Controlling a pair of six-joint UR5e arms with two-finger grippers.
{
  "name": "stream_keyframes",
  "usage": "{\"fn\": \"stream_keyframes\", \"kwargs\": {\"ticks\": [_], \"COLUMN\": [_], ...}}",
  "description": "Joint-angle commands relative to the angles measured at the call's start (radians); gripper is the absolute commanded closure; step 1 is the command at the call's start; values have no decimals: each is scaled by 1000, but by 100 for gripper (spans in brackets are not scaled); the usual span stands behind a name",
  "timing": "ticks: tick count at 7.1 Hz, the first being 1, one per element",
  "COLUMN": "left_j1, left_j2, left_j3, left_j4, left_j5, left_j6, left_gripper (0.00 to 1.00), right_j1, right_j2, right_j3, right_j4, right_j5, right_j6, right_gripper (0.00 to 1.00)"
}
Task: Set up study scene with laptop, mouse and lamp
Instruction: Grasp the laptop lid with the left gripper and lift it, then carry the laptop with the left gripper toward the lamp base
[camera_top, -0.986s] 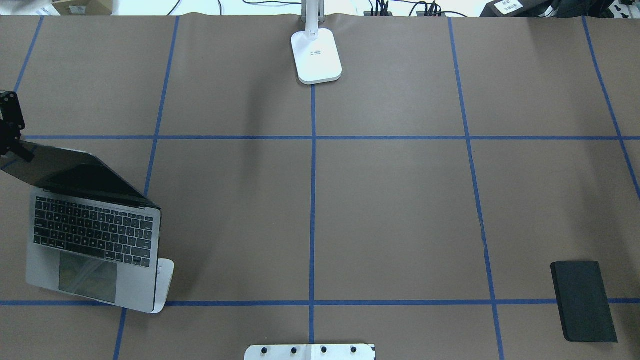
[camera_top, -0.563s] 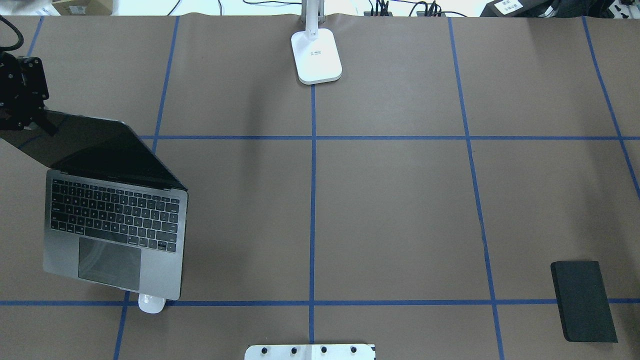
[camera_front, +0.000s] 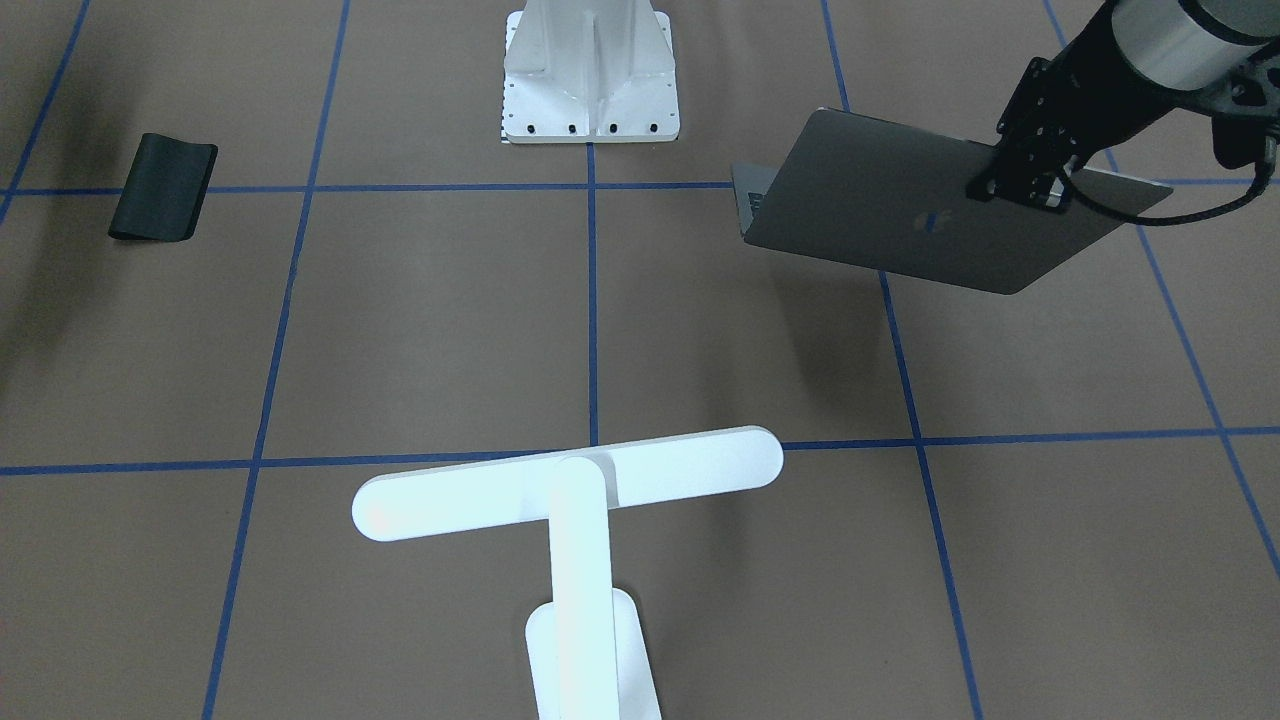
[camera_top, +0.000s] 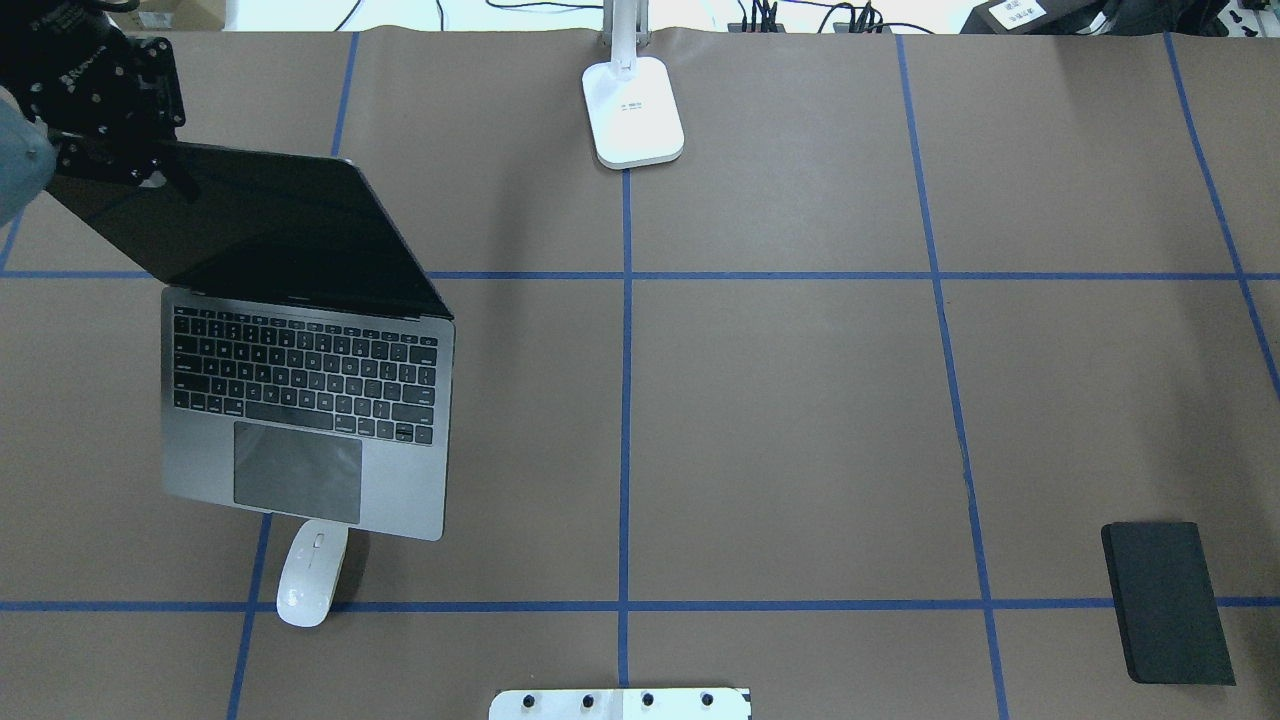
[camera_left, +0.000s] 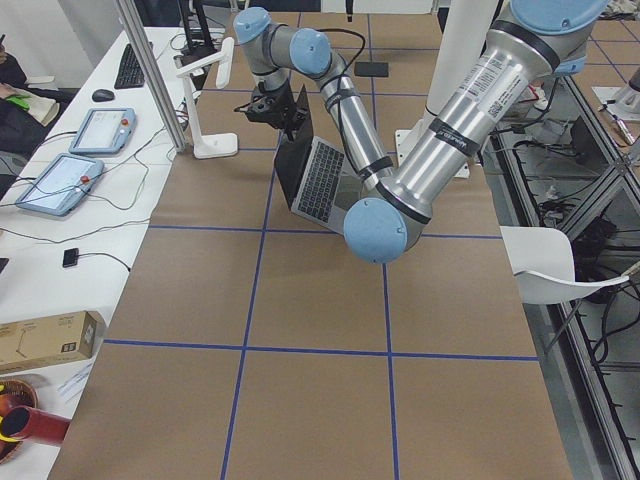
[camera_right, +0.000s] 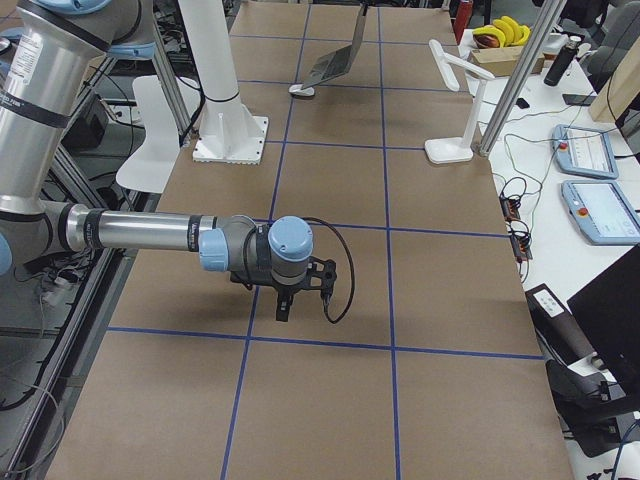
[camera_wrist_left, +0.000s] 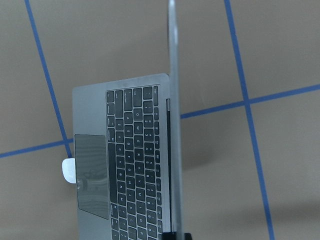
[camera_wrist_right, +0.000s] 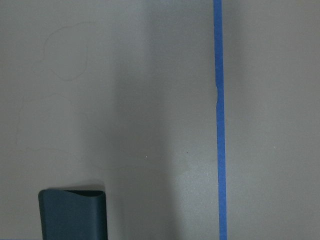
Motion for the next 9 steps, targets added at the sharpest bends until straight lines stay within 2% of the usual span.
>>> {"fn": "stream_keyframes", "kwargs": {"ticks": [1, 4, 6, 7, 9], "left_j1": [45, 95, 118, 123, 129], "left_j2": [-60, -115, -226, -253, -270], "left_j3": [86, 204, 351, 393, 415], "left_j4": [-137, -350, -438, -470, -495], "left_j5": [8, 74, 102, 123, 138], "left_j6": [-160, -344, -401, -415, -435], "left_gripper": [100, 100, 100, 100, 100], "right_j1": [0, 0, 0, 0, 0], "right_j2": [0, 0, 0, 1, 0], "right_j3": [-7, -13, -16, -16, -21], "right_j4": [-2, -2, -3, -6, -6], "right_j5": [1, 1, 6, 15, 15], "right_j6": [1, 1, 2, 2, 2], "right_gripper": [0, 0, 0, 0, 0]}}
